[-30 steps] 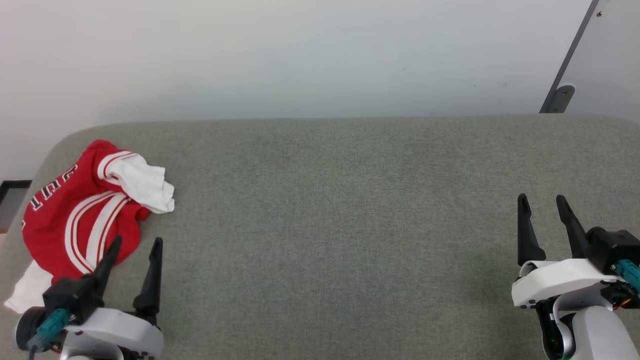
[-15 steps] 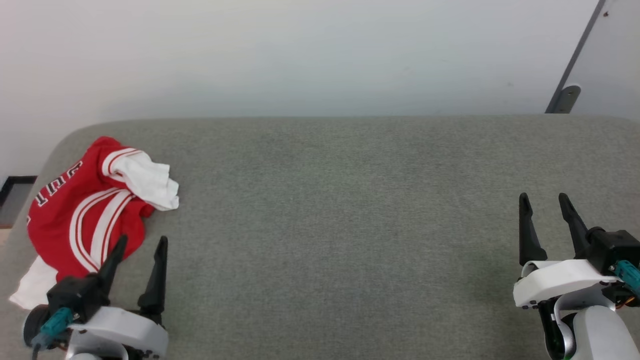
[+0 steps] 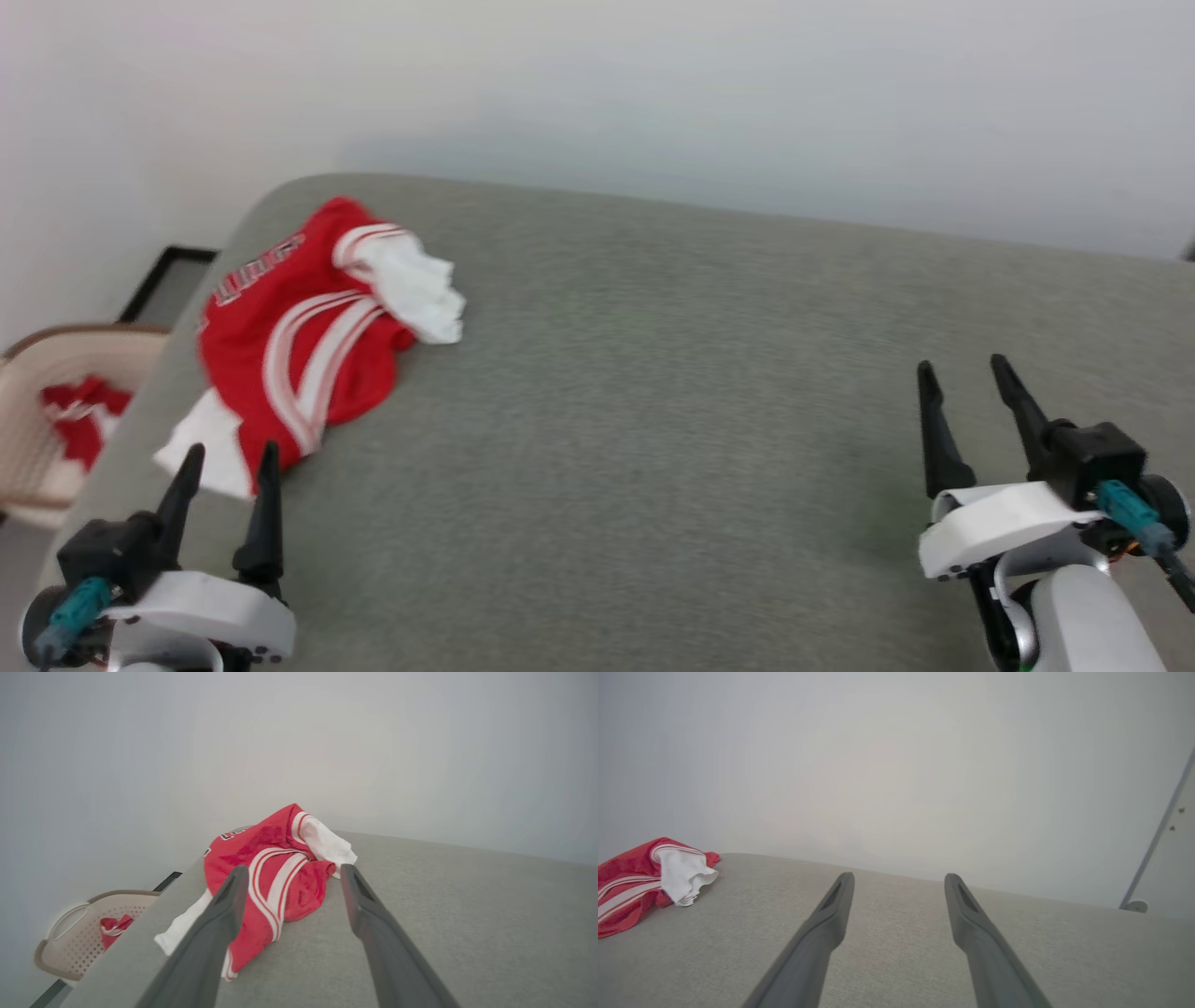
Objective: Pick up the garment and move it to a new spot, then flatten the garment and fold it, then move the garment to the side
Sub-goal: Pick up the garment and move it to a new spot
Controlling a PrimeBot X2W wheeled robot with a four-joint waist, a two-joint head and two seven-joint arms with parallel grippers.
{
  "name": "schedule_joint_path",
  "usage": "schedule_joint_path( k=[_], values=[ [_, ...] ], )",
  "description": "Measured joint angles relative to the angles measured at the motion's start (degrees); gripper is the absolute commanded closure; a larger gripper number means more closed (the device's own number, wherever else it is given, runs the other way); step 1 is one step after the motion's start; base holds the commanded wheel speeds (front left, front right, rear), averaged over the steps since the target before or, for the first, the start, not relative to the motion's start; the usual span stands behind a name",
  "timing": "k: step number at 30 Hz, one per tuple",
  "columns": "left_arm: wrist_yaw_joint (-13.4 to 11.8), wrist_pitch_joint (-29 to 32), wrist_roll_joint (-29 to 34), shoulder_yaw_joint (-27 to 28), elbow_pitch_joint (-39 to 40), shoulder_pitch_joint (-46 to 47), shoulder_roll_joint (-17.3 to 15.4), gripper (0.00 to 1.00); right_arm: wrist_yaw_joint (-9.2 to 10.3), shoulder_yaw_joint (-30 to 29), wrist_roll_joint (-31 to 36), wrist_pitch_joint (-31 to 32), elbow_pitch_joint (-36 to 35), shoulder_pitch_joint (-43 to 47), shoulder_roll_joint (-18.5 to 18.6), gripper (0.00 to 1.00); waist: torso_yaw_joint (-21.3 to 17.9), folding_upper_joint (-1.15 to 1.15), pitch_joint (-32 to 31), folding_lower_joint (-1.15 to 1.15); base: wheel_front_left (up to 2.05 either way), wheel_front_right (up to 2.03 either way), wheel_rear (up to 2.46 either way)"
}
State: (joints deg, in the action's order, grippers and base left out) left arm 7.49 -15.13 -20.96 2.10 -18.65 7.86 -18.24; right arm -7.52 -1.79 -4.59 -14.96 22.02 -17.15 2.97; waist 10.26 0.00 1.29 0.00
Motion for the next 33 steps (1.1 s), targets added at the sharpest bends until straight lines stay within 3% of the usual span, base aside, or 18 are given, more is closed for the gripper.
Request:
schedule_joint_path(
  k=[9,18,22,27,33],
  values=[
    [0.0,0.0,4.4,2.3,-0.7,-0.3,3.7,0.0,0.0,2.9,-0.3,0.1,3.1,-1.4,0.0,0.0,10.5,0.0,-0.2,0.0,0.0,0.0,0.0],
    [0.0,0.0,3.7,12.7,2.7,-4.5,6.9,0.0,-0.01,15.0,-5.2,0.1,8.8,-9.8,-0.1,0.0,19.3,0.0,0.7,0.0,0.0,0.0,0.0],
    [0.0,0.0,3.9,15.2,4.0,-6.0,8.6,0.0,-0.01,19.0,-7.3,0.0,11.7,-12.8,-0.2,0.0,20.9,0.0,2.0,0.0,-0.17,-0.17,-0.17],
    [0.0,0.0,4.3,14.8,4.4,-6.1,9.5,0.0,-0.01,19.4,-8.1,0.0,12.7,-14.2,-0.1,0.0,21.4,0.0,3.1,0.0,-0.05,-0.05,-0.05],
    [0.0,0.0,4.4,6.2,2.4,-1.8,6.1,0.0,-0.01,15.4,-7.1,0.0,11.6,-12.5,-0.1,0.0,21.0,0.0,4.1,0.0,0.0,0.0,0.0]
  ],
)
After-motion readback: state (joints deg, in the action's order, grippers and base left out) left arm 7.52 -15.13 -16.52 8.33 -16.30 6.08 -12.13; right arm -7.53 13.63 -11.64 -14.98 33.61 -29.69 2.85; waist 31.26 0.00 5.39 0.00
